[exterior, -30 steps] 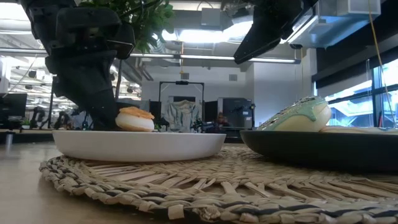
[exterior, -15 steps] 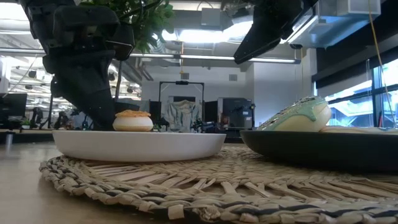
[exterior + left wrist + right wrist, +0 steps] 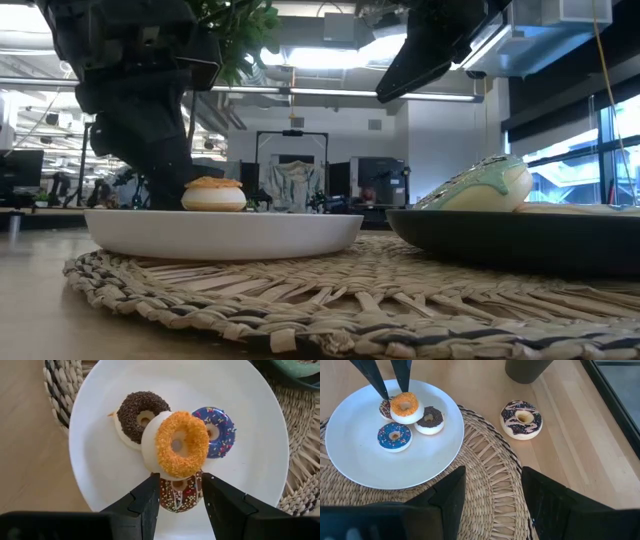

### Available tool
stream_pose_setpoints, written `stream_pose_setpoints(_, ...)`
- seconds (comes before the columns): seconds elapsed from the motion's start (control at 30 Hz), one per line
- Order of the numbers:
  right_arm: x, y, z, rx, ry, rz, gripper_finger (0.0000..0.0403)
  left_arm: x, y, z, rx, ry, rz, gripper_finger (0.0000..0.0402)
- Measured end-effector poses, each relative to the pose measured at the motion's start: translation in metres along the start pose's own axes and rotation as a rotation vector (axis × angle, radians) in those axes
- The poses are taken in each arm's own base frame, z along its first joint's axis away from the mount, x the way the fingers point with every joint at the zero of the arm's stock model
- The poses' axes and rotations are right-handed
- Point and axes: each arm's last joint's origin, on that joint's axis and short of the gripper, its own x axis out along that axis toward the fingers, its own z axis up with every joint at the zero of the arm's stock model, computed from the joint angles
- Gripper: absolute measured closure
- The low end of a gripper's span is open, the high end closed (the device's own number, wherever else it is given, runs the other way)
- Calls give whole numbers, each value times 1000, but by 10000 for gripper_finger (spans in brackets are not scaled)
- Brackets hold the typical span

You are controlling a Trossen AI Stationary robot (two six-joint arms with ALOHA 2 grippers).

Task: Pick & Place donuts
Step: Put the large black donut on the black plate

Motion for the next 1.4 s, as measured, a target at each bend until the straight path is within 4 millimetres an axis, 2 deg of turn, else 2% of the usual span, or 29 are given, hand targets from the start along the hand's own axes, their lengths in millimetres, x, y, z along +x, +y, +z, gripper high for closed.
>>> stream_pose_setpoints(0.13, 0, 0, 0, -3, 0, 0, 209, -4, -1, 0, 25, 1, -18, 260)
stream_pose_setpoints(0.27, 0, 0, 2, -1, -18, 2, 209, -24, -5, 1, 87, -39, -73, 260)
stream_pose_setpoints(0.47, 3, 3, 12, -28, -117, 17, 209, -60, -9, 3, 215, -277, -62, 260)
stream_pose_setpoints(0.6, 18, 3, 18, 1, -182, 10, 209, -71, -9, 0, 295, -421, 19, 260)
stream_pose_setpoints(0.87, 54, -17, 13, 8, -123, -69, 209, -73, -9, -1, 341, -484, 76, 260)
stream_pose_setpoints(1.0, 57, -25, 11, 36, -91, -73, 209, -73, -8, 1, 345, -509, 100, 260)
stream_pose_setpoints(1.2, 58, -26, 6, 20, -39, -24, 209, -70, -4, 11, 331, -557, 163, 260)
stream_pose_setpoints(1.4, 59, -30, 1, -6, 10, -55, 209, -56, 14, 41, 221, -505, 198, 260)
